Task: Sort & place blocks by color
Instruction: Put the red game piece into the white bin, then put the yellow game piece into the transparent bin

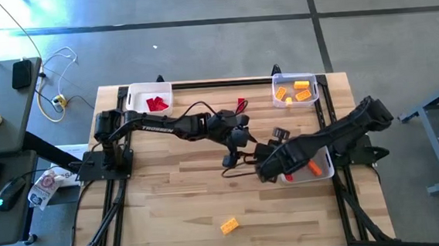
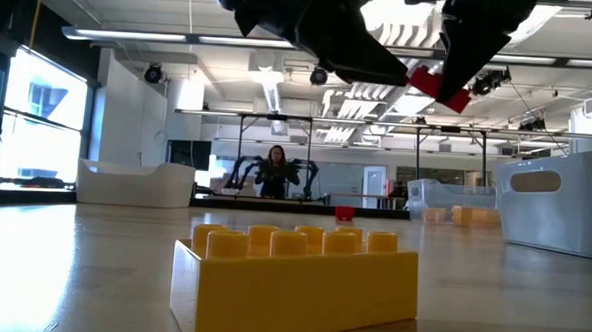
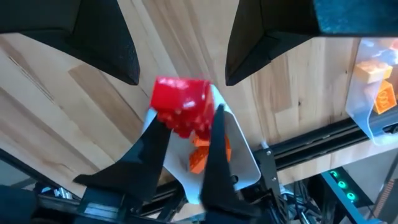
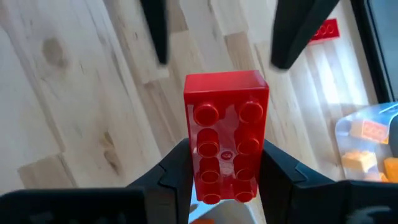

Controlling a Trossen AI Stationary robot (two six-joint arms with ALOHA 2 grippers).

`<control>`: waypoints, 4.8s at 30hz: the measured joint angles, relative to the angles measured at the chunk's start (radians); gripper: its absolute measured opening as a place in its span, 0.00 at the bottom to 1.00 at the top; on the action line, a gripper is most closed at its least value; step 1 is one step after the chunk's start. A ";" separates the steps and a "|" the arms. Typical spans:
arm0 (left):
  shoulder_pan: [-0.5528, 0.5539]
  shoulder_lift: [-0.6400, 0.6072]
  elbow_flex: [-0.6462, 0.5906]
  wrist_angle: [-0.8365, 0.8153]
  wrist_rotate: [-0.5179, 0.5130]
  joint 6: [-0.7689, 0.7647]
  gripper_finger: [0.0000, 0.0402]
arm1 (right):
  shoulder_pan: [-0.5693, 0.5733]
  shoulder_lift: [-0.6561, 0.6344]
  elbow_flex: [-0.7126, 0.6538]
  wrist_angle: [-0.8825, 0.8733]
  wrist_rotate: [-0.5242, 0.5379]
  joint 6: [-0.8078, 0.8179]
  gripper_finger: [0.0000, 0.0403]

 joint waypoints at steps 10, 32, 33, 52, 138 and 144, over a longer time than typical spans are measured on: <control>-0.003 0.000 0.000 0.016 -0.007 -0.003 0.56 | -0.065 0.000 0.003 0.092 0.005 -0.112 0.28; 0.002 0.000 0.000 -0.010 -0.060 0.034 0.28 | -0.132 -0.002 0.003 0.140 -0.065 -0.116 0.34; 0.001 0.000 0.000 -0.010 -0.059 0.034 0.28 | -0.133 -0.003 0.003 0.140 -0.074 -0.113 0.38; 0.073 -0.001 0.000 -0.380 -0.371 0.079 0.29 | -0.138 -0.001 0.003 0.164 -0.061 -0.117 0.70; 0.631 -0.420 -0.325 -0.868 -0.667 -0.551 0.52 | 0.057 0.212 0.003 0.911 -0.635 -0.651 0.70; 0.595 -0.448 -0.325 -0.865 -0.636 -0.554 0.52 | 0.097 0.212 0.002 0.950 -0.551 -0.632 0.70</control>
